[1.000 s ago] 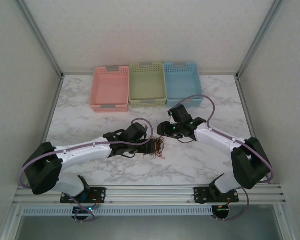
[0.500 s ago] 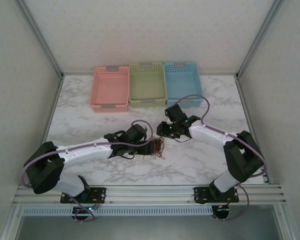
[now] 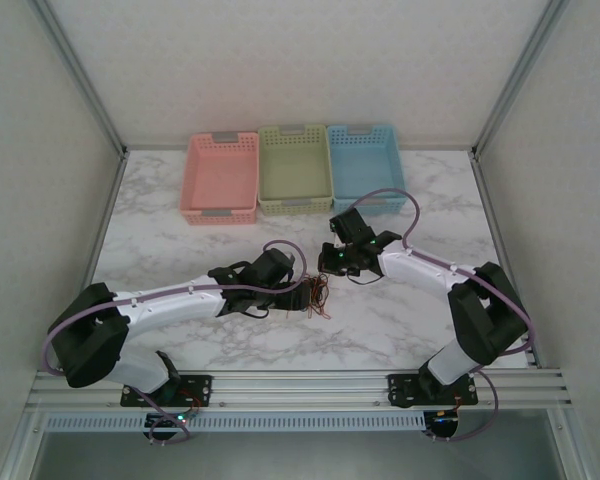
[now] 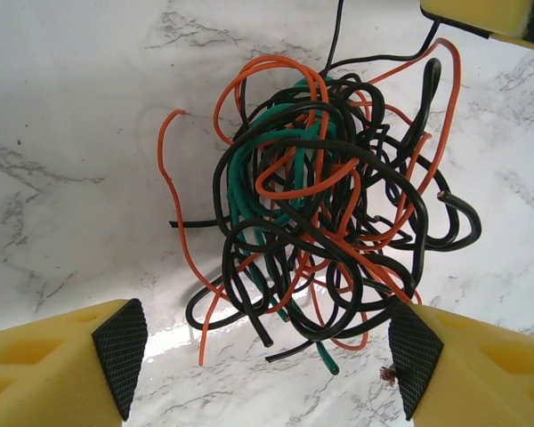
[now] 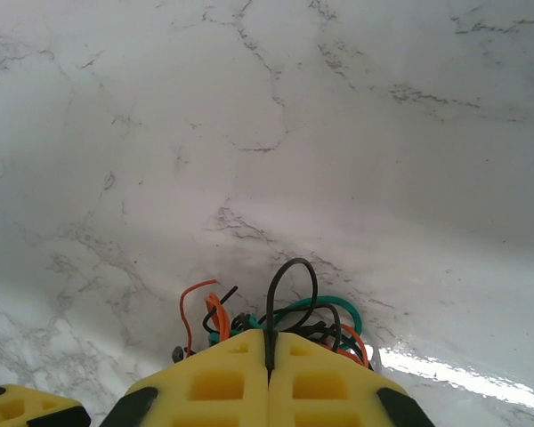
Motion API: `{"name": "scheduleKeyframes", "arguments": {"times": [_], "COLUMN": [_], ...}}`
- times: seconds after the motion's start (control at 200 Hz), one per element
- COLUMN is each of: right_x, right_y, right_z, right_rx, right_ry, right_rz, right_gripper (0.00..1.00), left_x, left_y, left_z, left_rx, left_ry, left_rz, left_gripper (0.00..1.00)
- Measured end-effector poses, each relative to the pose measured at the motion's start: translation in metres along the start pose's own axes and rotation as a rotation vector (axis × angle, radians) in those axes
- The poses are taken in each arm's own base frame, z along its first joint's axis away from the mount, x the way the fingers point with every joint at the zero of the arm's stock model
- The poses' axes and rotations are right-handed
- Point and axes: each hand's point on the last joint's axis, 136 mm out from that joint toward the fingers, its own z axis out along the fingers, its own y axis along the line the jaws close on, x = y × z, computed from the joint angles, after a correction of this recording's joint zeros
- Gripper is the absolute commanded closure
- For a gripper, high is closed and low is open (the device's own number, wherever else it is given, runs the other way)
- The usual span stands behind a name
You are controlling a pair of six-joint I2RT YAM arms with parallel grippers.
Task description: Untangle the cables
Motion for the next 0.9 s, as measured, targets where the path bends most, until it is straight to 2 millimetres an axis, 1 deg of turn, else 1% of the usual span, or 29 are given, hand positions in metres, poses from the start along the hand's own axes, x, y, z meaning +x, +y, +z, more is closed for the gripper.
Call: {"name": "scheduleKeyframes", "arguments": {"times": [0.19, 0.34, 0.43, 0.486, 0.641, 0.896], "right_x": [-0.004, -0.006, -0.008, -0.009, -0.011, -0.013], "right_y": [0.006, 0.01, 0.012, 0.013, 0.013, 0.018], "right_z": [-0.009, -0.016, -0.021, -0.023, -0.033, -0.064], "right_rx": [-0.018, -0.035, -0.042, -0.042, -0.037, -0.047], "right_ry": [-0.023, -0.042, -0.054, -0.063, -0.085, -0.138], "right_rz": [-0.006, -0.009, -0.012, -0.013, -0.016, -0.031], "right_gripper": [1.0, 1.0, 1.0, 1.0, 1.0, 1.0], "left_x": [-0.001, 0.004, 0.006, 0.007, 0.006, 0.004], "left_y": [-0.004, -0.003, -0.001, -0.001, -0.002, -0.004], "left_z": [0.002, 0.013, 0.019, 0.021, 0.024, 0.025], "left_rx": [0.018, 0.014, 0.007, 0.007, 0.012, 0.02], "left_ry": [-0.003, 0.023, 0.035, 0.04, 0.037, 0.026], "left_rz": [0.009, 0.017, 0.024, 0.027, 0.034, 0.034], "left_gripper": [0.22, 0.22, 0.24, 0.27, 0.39, 0.55]}}
